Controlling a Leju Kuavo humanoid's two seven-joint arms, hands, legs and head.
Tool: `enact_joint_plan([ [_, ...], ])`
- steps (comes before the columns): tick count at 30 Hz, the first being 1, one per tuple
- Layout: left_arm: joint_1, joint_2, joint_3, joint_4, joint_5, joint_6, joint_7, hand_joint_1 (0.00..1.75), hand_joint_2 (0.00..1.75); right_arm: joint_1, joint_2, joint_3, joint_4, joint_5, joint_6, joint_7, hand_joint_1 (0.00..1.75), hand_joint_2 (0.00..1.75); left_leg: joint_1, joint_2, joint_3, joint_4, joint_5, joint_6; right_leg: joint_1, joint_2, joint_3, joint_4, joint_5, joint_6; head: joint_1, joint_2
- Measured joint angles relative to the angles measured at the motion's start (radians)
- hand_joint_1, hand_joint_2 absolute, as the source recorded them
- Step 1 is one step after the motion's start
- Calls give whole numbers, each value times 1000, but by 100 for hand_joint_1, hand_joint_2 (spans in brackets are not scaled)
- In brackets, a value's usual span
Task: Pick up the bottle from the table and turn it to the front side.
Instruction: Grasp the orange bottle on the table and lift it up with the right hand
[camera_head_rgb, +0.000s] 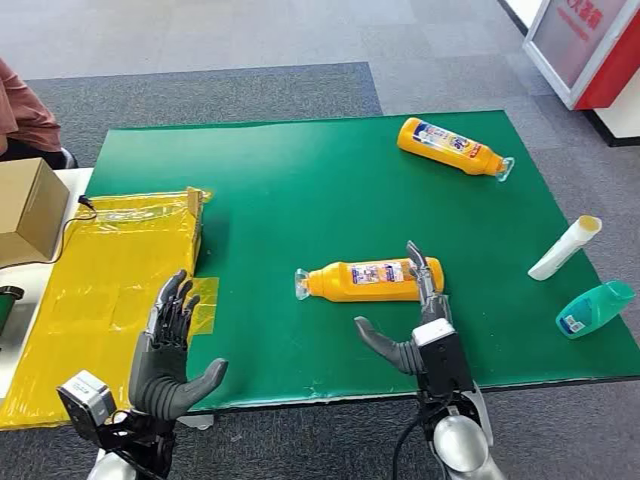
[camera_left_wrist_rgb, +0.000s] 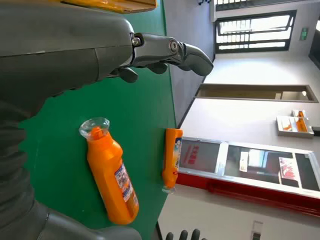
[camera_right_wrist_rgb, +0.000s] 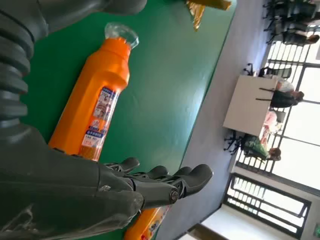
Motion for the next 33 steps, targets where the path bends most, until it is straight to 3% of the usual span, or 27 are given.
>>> enact_joint_plan([
  [10, 29, -9, -1, -48, -38, -4, -3, 0, 175, 1, -37, 0, -19, 234, -23, 110, 0, 175, 0, 0, 0, 0, 0, 0, 0, 0, 0, 0, 0, 0, 0, 0],
  [19, 28, -26, -8, -78, -61, -41, 11, 0, 175, -20, -68, 1, 2, 523, -43, 237, 0, 175, 0, 0, 0, 0, 0, 0, 0, 0, 0, 0, 0, 0, 0, 0],
  [27, 9, -38, -13, -84, -60, -83, 19, 0, 175, -77, -94, 2, 69, 651, -33, 295, 0, 175, 0, 0, 0, 0, 0, 0, 0, 0, 0, 0, 1, 0, 0, 0],
  [33, -49, -40, -48, -82, -41, -165, 40, 0, 175, -220, -130, 14, 268, 896, -10, 410, 0, 175, 0, 0, 0, 0, 2, 1, 0, 0, 0, 0, 3, 1, 0, 0],
])
